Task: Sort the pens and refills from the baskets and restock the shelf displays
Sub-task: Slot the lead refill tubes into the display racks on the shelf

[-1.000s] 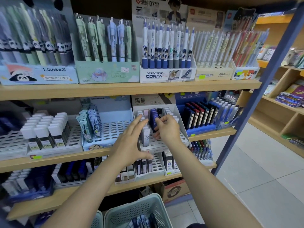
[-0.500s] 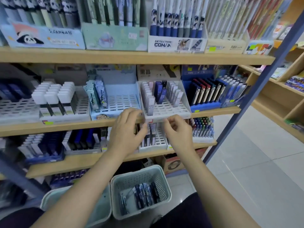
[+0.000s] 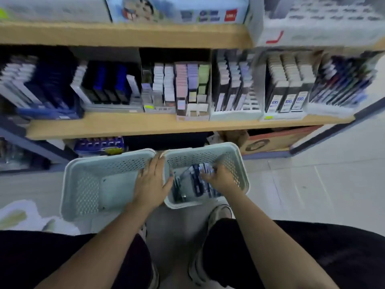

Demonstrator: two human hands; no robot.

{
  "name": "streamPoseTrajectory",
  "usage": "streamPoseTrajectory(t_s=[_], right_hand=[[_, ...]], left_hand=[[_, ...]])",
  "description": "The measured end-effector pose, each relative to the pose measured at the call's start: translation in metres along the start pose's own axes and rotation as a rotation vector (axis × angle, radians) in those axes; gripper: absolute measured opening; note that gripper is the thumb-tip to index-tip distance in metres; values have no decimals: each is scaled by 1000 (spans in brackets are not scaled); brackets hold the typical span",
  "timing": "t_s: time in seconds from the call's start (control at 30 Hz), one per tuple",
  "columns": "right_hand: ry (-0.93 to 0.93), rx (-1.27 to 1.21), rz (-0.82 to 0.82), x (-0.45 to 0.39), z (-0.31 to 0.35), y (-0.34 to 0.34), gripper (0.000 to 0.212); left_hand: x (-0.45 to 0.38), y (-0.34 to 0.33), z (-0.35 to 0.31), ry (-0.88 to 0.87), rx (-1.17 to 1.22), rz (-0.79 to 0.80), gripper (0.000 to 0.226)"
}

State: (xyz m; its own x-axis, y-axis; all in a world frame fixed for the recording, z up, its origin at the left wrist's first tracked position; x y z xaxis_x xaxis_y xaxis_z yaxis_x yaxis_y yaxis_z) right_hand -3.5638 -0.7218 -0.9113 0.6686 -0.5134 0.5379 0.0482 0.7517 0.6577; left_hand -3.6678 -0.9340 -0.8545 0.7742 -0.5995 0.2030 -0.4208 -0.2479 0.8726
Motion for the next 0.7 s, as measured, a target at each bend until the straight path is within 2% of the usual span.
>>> streamPoseTrajectory(t_s=[0.1,0.27,0.43,0.57,0.7], right_hand=[[-137,3,50,-21,-22,-23,65],[-237,111,120,-63,-32,-54,96],[-331,298,24,-83,-28,-64,113],[-417,175,28,-88,-27,-79,123],[-435,210,83,-92,-24,-96,133]], left_hand=[[-4,-39,24,31,-7,56,85],[-5,-67,40,23,89,13,86],[-5,-72,45,9,131,-16,83],[-4,-71,44,-9,145,-20,85],[-5,-72,45,-18,145,-24,86]])
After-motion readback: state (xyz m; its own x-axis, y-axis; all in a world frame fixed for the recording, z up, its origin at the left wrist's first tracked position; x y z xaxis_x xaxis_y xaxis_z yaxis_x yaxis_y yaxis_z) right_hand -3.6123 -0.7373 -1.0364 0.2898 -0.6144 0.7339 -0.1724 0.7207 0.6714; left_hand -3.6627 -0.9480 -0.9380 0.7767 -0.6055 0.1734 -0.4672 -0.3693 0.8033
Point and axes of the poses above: each hand's wrist, its own x-axis away from the middle knuckle, its own y-axis out of the back of the hand, z = x × y, the point moved 6 cm from there along -x, towards the middle knuckle, and after that the axes turned 5 degrees about x, right-handed, at the moved point
